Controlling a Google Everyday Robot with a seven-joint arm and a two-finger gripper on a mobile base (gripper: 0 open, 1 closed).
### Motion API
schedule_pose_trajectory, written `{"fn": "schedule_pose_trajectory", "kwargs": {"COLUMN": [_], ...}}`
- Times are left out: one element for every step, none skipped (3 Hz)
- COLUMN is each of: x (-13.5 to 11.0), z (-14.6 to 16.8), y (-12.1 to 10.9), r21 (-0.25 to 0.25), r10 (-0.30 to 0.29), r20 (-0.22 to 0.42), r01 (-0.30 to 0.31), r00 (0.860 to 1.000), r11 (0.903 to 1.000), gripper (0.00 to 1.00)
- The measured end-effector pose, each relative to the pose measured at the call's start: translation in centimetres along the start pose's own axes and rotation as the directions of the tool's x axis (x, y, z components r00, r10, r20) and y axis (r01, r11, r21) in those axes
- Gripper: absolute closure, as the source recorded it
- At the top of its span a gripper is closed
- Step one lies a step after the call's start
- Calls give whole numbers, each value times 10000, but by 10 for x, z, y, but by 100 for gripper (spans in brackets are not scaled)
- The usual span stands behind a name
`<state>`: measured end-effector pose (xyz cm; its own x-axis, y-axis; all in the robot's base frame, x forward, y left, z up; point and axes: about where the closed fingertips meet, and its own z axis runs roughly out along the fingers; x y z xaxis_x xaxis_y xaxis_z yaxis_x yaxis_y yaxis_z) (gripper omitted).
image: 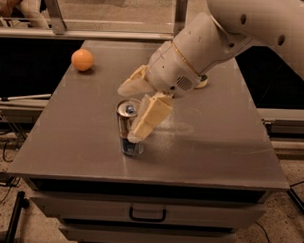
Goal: Move redbull can near orange
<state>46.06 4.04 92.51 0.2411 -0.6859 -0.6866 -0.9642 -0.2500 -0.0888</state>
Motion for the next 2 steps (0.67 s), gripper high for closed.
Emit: {"fn": "schedule_pose_trajectory", "kwargs": {"x": [-2,-4], "z": [0,1], "y": [1,1], "r21": [1,4], "r10": [-28,-63], "r20": [-8,-19], "r01": [28,63], "r00": [10000,10000], "r11": [10000,10000], "gripper": [50,73]}}
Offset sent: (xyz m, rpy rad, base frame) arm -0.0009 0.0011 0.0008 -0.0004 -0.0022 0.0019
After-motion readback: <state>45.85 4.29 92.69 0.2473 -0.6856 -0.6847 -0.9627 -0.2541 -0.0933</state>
